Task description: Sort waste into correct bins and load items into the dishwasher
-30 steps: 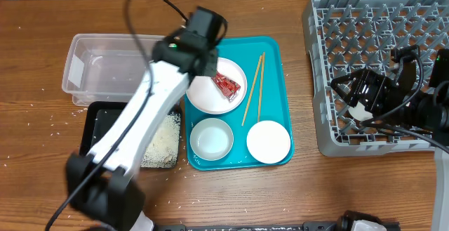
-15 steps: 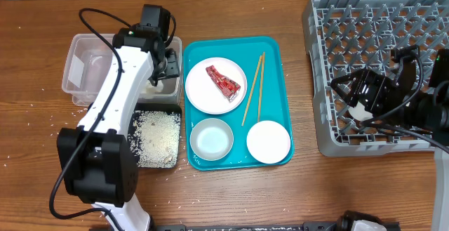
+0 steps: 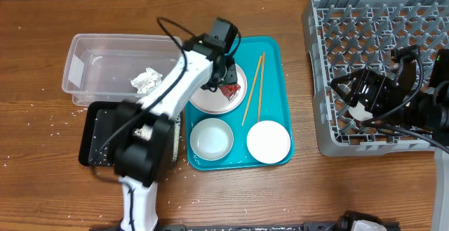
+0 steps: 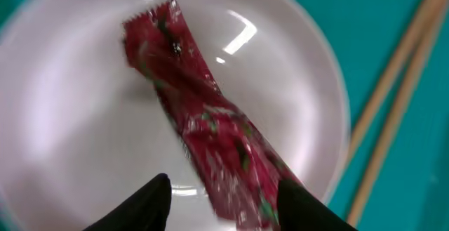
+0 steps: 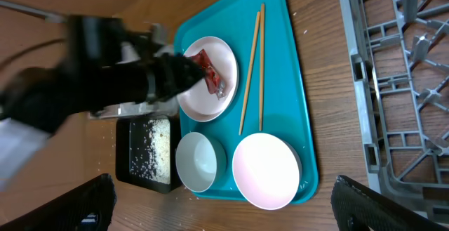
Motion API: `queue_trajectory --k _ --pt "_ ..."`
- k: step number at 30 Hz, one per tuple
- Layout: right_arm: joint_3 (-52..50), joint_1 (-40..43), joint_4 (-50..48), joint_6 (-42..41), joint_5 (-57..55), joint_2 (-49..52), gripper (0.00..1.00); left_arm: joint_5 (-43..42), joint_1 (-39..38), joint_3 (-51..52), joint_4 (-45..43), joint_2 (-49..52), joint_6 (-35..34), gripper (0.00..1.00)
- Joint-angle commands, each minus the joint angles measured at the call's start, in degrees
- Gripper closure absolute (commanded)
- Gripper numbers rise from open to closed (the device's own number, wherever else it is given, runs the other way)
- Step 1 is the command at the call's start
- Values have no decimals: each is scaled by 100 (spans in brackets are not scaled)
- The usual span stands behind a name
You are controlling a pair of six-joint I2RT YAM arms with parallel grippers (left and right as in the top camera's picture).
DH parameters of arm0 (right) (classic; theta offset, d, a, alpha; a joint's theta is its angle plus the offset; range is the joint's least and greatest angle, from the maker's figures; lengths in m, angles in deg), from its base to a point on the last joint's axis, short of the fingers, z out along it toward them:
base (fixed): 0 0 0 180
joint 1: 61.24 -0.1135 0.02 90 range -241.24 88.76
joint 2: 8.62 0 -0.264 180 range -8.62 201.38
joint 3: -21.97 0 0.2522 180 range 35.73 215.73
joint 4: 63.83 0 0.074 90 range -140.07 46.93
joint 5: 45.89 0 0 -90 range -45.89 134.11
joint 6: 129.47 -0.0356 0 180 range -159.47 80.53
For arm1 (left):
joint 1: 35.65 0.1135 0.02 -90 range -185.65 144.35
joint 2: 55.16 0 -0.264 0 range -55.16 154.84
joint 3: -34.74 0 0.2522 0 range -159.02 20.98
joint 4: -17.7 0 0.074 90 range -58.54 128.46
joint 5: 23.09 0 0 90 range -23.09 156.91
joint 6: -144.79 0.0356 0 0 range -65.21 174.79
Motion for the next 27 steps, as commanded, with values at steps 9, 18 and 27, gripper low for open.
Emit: queue_trajectory --k 9,18,27 --pt "127 -33 7 24 -9 -35 0 -675 68 -39 -114 654 -662 96" --pt "127 -31 7 24 -9 -37 0 131 85 -437 938 -330 48 96" --pt "127 -31 9 24 -9 -37 0 1156 1095 -450 1674 -1926 621 96"
